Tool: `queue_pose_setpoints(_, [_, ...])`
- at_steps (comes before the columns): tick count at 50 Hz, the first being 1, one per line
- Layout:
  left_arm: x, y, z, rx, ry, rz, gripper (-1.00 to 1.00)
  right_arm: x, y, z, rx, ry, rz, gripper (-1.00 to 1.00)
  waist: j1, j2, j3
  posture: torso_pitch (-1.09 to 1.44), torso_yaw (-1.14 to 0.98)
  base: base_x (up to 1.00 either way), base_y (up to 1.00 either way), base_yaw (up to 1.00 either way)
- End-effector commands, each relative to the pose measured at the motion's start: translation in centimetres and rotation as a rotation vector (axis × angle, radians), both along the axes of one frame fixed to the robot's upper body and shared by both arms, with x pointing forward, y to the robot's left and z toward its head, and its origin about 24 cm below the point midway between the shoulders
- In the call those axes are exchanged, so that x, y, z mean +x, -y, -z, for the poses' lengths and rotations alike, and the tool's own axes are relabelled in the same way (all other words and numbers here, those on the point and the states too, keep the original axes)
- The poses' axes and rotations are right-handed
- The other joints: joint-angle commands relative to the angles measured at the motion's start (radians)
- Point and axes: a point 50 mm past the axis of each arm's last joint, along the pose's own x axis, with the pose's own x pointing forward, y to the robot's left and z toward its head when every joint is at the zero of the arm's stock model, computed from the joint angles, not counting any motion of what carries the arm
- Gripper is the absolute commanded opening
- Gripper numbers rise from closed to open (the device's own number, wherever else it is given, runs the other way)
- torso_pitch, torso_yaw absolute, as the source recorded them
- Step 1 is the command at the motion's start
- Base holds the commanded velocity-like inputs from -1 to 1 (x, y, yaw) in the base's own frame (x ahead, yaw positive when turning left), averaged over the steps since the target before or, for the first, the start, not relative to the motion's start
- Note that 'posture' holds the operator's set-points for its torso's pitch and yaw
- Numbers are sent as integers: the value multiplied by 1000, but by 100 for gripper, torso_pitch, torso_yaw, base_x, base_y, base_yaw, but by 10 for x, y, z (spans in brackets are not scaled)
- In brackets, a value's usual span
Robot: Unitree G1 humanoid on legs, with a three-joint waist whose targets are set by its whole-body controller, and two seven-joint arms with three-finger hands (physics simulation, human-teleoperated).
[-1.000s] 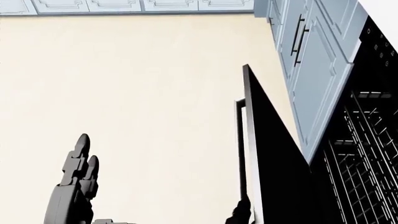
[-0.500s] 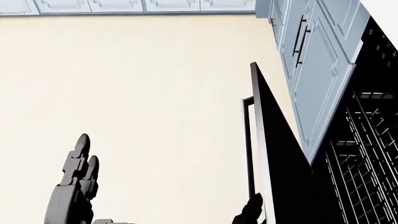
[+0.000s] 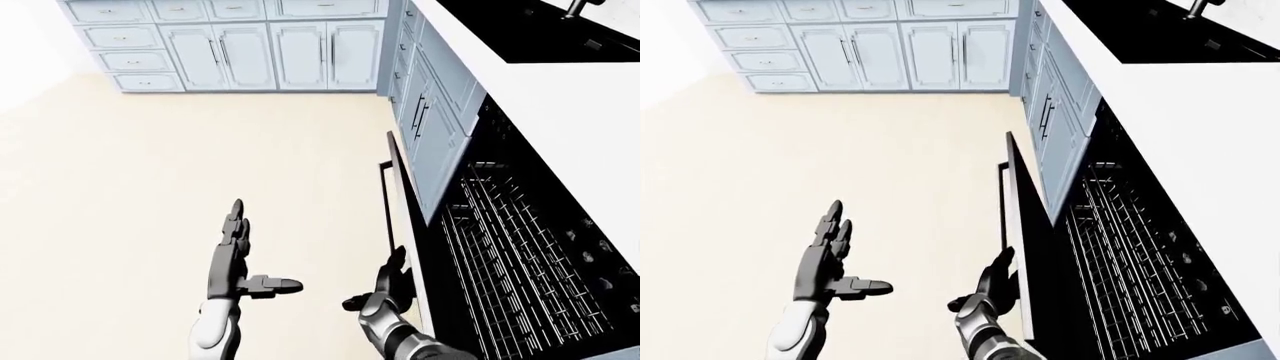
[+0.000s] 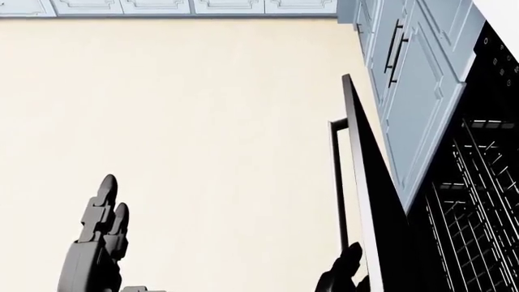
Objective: Close the dishwasher door
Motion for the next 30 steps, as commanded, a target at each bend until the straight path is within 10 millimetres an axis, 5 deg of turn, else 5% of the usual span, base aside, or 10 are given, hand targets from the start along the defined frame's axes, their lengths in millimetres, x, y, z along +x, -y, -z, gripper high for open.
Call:
queue_pose_setpoints(1, [3,1,-17,6,89,4,100,16,18,-15,-100,95,48,100,-9,-5,-21,0,0,0,0,0])
queue_pose_setpoints(30, [3,1,-19,6,92,5,100,26,47,-23,-108,124,131,100,-4,-17,-23,0,0,0,0,0])
